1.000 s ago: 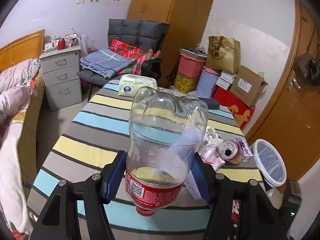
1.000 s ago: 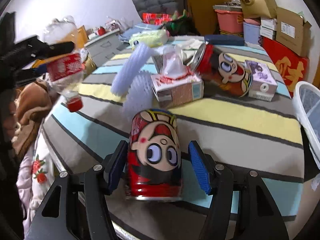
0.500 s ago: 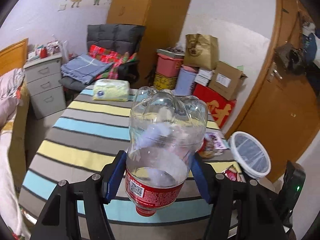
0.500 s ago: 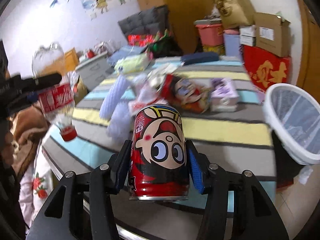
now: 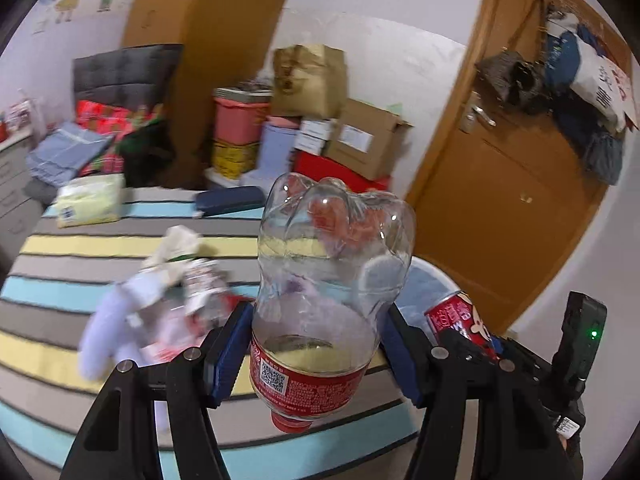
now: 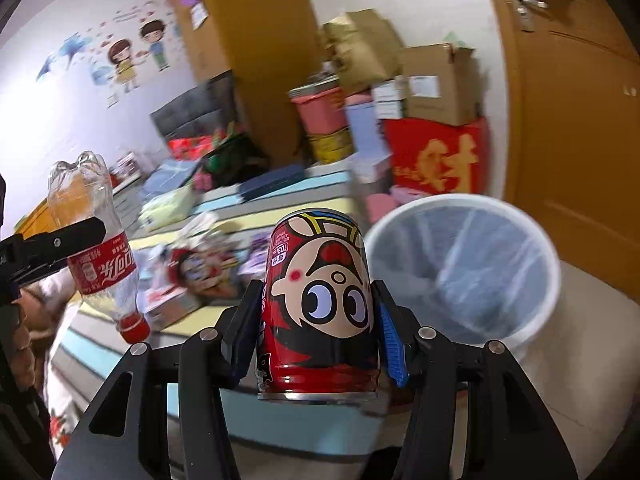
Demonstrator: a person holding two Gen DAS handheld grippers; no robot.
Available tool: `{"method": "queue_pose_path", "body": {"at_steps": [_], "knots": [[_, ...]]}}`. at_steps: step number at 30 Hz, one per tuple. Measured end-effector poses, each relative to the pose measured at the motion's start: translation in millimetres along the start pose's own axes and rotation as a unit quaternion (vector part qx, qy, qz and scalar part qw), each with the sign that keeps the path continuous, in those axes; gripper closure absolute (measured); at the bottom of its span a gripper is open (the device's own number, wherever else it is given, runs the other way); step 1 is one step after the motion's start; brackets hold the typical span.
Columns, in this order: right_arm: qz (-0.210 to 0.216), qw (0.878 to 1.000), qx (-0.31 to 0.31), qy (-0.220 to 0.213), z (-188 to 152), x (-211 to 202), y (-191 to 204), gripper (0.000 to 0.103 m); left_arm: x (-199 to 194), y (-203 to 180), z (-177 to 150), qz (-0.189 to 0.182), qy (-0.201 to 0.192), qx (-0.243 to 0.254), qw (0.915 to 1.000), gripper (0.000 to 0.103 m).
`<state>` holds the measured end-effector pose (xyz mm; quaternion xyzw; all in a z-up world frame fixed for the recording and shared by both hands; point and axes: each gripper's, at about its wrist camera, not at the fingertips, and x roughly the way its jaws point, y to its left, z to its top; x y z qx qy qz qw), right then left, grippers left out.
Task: Collect trash
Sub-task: 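Carry bottle and can over the wastebasket and open both tools to drop them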
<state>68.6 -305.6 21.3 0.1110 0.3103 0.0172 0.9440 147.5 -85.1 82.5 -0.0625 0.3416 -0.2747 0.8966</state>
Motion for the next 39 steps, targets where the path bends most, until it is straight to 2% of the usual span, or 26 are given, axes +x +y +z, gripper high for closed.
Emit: {"method": "queue_pose_path", "body": {"at_steps": [9, 14, 17, 24, 28, 31, 34, 39], "knots": [[-0.049, 0.998, 0.036, -0.019, 17.0, 3.1, -55.4, 0.049, 84.3, -60.4, 22.6, -0.071, 0.030, 0.009, 0.9969, 0.039], [-0.072, 0.996, 0.050, -0.008, 19.2, 15.3, -81.3, 0.049, 126.1, -92.6, 26.9, -0.081, 0.038, 0.041, 0.9952, 0.039], [-0.073, 0.996, 0.056, 0.008, 18.3, 26.8, -93.5, 0.049, 155.7, -104.3, 26.4, -0.104, 0.056, 0.040, 0.9921, 0.039], [-0.101, 0.993, 0.045, 0.040, 16.2, 45.5, -111.8, 0.049, 208.6, -118.6, 18.8, -0.091, 0.095, 0.054, 0.9898, 0.039], [-0.125, 0.990, 0.044, 0.057, 15.0, 50.7, -120.7, 0.048, 217.9, -120.8, 17.3, -0.075, 0.093, 0.065, 0.9907, 0.039], [-0.131, 0.989, 0.038, 0.061, 14.8, 52.1, -123.0, 0.048, 216.3, -117.4, 17.3, -0.072, 0.088, 0.062, 0.9915, 0.034], [-0.141, 0.988, 0.030, 0.055, 15.8, 49.0, -122.3, 0.039, 214.0, -117.0, 17.4, -0.064, 0.080, 0.073, 0.9920, 0.030], [-0.146, 0.988, 0.033, 0.045, 18.5, 44.4, -121.4, 0.039, 198.5, -109.9, 15.2, -0.053, 0.073, 0.069, 0.9935, 0.030]]}}
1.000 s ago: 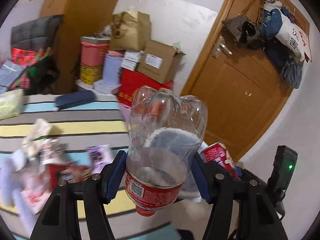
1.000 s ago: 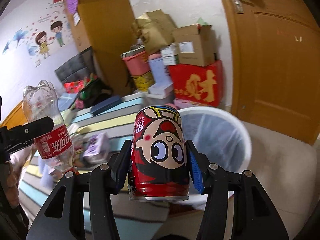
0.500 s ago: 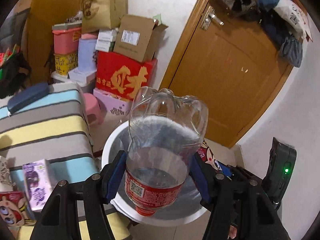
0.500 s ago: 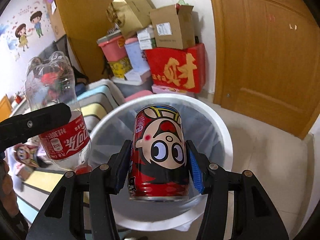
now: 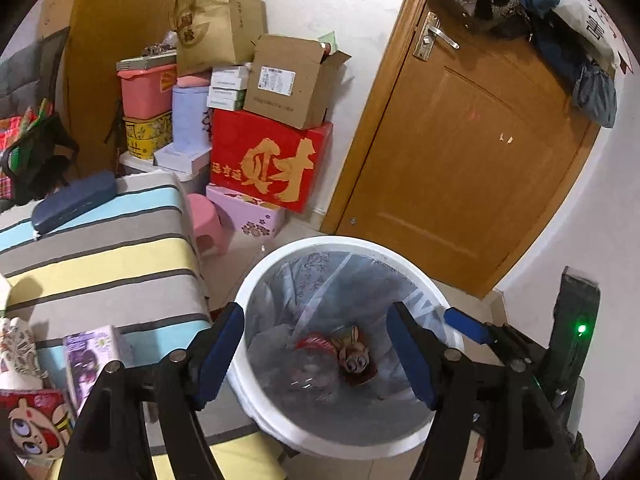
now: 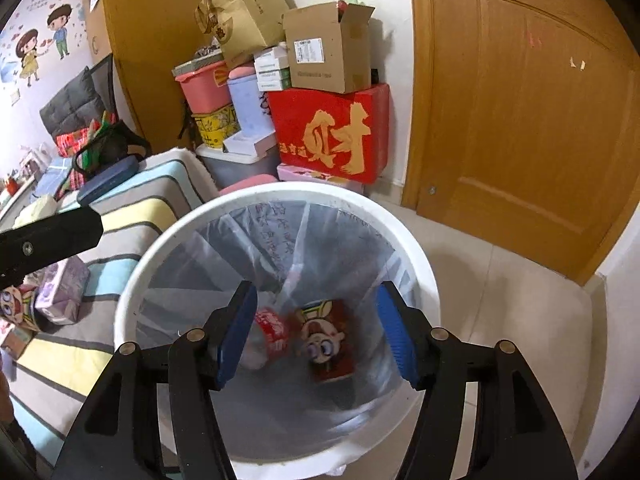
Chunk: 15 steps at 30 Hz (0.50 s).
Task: Collect trash
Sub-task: 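Carry bottle and can over the wastebasket and open both tools to drop them, then move both tools back over the table toward the remaining trash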
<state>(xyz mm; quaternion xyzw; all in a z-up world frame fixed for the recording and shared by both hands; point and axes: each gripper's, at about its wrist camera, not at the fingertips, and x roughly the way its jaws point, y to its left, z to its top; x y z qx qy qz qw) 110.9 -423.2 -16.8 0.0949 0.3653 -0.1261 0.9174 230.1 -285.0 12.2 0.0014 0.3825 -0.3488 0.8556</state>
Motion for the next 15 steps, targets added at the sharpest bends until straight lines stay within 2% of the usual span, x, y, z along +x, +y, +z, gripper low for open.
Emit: {"method": "queue_pose_path", "body": {"at_steps": [4, 8, 15], "knots": [[0.002, 1.000, 0.009, -0.014, -1.8, -12.3, 0.5, 0.039, -16.5, 2.4, -5.6, 0.027, -0.011, 0.010, 0.9995, 0.030], [0.016, 1.000, 0.012, -0.023, -2.8, -18.9, 7.3, 0.039, -38.1, 10.5, -12.8, 0.028, -0.019, -0.003, 0.9994, 0.030], [0.028, 0.999, -0.002, -0.039, -4.7, -29.9, 26.8, 0.039, -81.1, 25.2, -25.4, 0.055, -0.044, -0.018, 0.9973, 0.030]]}}
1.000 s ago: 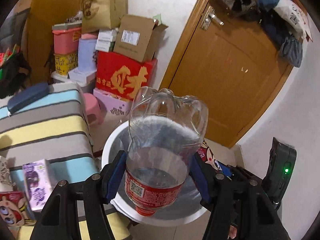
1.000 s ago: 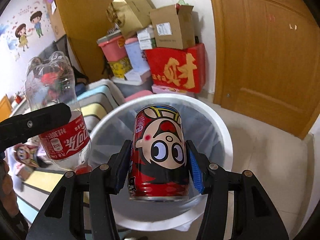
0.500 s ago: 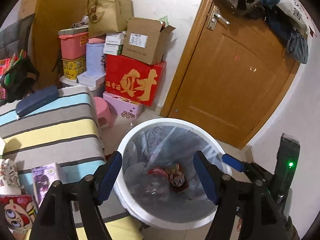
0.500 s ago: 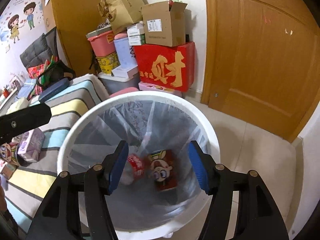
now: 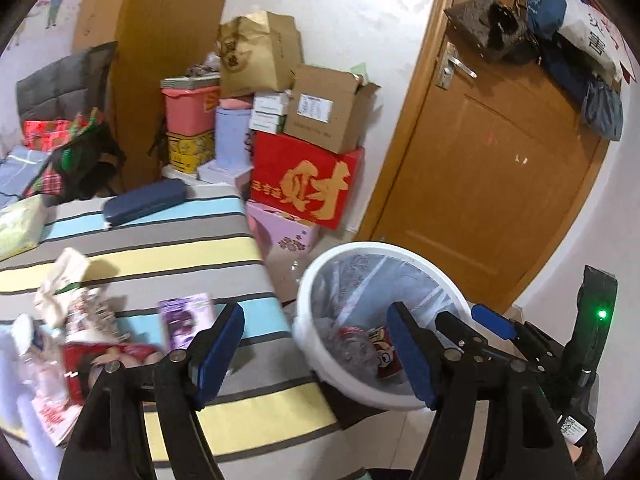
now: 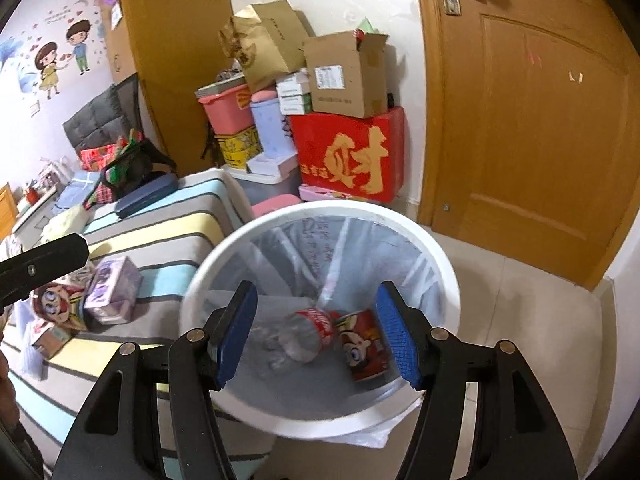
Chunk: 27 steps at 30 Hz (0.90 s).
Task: Collect trash
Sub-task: 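Move both tools back over the table toward the remaining trash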
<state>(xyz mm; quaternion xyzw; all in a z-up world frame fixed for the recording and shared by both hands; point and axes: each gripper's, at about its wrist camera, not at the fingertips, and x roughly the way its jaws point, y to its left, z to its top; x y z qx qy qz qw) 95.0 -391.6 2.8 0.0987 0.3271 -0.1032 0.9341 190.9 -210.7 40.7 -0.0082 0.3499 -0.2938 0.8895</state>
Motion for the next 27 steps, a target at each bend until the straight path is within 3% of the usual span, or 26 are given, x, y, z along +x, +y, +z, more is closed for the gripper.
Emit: {"method": "queue_pose_path", "body": {"at_steps": [14, 27], "knots": [[0.053, 0.998, -0.023, -0.020, -8.5, -14.3, 50.3, 0.039, -67.3, 48.2, -25.9, 0.060, -0.032, -0.011, 0.9976, 0.030], [0.088, 0.994, -0.062, -0.009, -18.9, -8.3, 103.5, 0.039, -116.5, 124.7, -49.5, 0.114, -0.050, -0.064, 0.9902, 0.030]]}}
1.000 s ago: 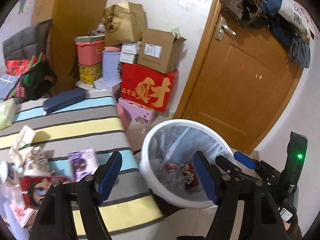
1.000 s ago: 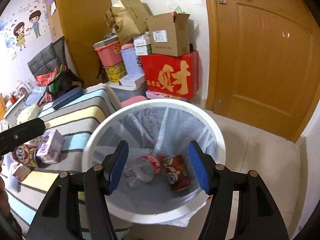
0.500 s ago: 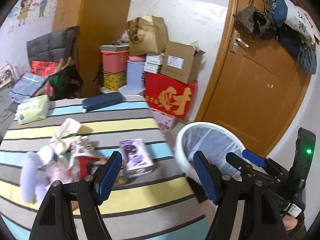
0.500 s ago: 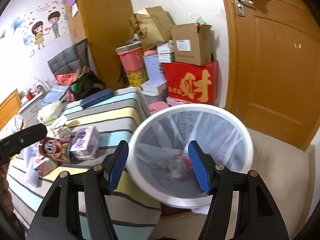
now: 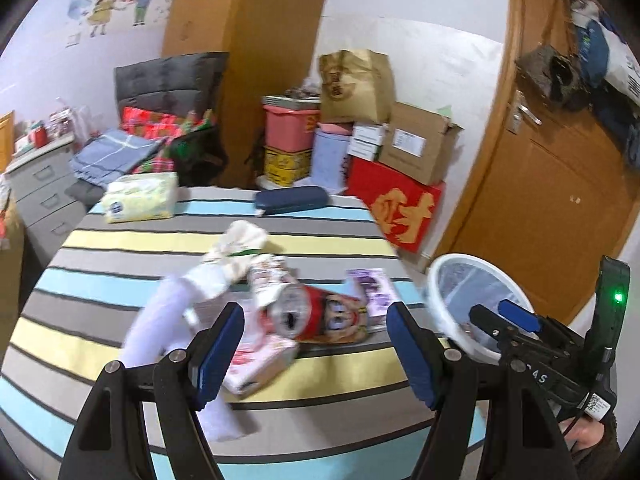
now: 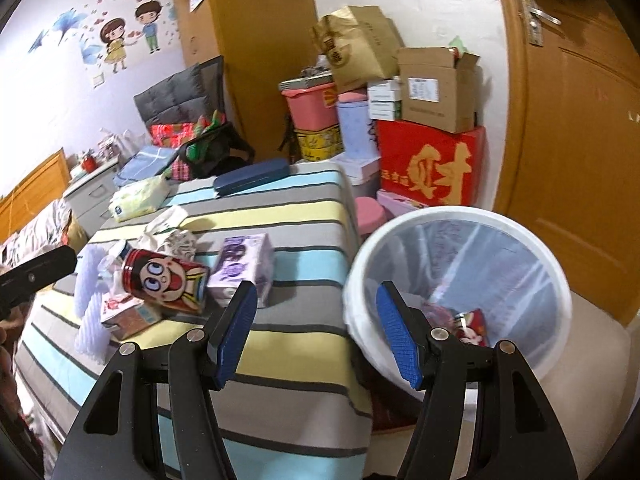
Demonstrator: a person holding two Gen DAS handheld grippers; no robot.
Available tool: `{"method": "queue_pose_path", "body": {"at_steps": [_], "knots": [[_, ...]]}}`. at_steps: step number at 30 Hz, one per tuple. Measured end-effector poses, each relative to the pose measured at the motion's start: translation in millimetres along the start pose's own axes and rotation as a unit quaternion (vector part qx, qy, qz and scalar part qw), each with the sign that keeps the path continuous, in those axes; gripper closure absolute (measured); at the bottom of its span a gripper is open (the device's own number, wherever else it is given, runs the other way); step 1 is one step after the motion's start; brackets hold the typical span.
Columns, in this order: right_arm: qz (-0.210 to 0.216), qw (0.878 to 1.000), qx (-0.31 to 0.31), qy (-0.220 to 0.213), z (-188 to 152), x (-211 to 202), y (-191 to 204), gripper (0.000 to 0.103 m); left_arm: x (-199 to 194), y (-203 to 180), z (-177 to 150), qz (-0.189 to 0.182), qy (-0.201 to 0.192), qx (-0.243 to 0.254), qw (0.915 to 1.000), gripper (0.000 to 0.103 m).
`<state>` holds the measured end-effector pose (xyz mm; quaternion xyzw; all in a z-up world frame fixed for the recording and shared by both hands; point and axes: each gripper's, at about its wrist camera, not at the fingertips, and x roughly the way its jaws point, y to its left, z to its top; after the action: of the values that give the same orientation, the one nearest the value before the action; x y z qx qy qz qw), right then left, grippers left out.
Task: Collect trash
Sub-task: 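Move both tools back over the table toward the remaining trash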
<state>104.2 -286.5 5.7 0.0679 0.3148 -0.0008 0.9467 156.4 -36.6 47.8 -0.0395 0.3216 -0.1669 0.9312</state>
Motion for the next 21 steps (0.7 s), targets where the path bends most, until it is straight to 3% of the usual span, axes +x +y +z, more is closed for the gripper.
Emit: {"method": "queue_pose_path", "body": {"at_steps": [12, 21], "knots": [[0.014, 0.998, -0.041, 0.037, 7.6, 38.1, 39.4, 0.039, -2.8, 87.4, -6.9, 0.058, 0.008, -0.057, 0.9967, 0.030], [0.022, 0.995, -0.056, 0.074, 17.0, 68.8, 51.2, 0.039, 18.9, 121.0, -14.3, 0.069, 0.038, -0.049, 0.9957, 0.030]]}}
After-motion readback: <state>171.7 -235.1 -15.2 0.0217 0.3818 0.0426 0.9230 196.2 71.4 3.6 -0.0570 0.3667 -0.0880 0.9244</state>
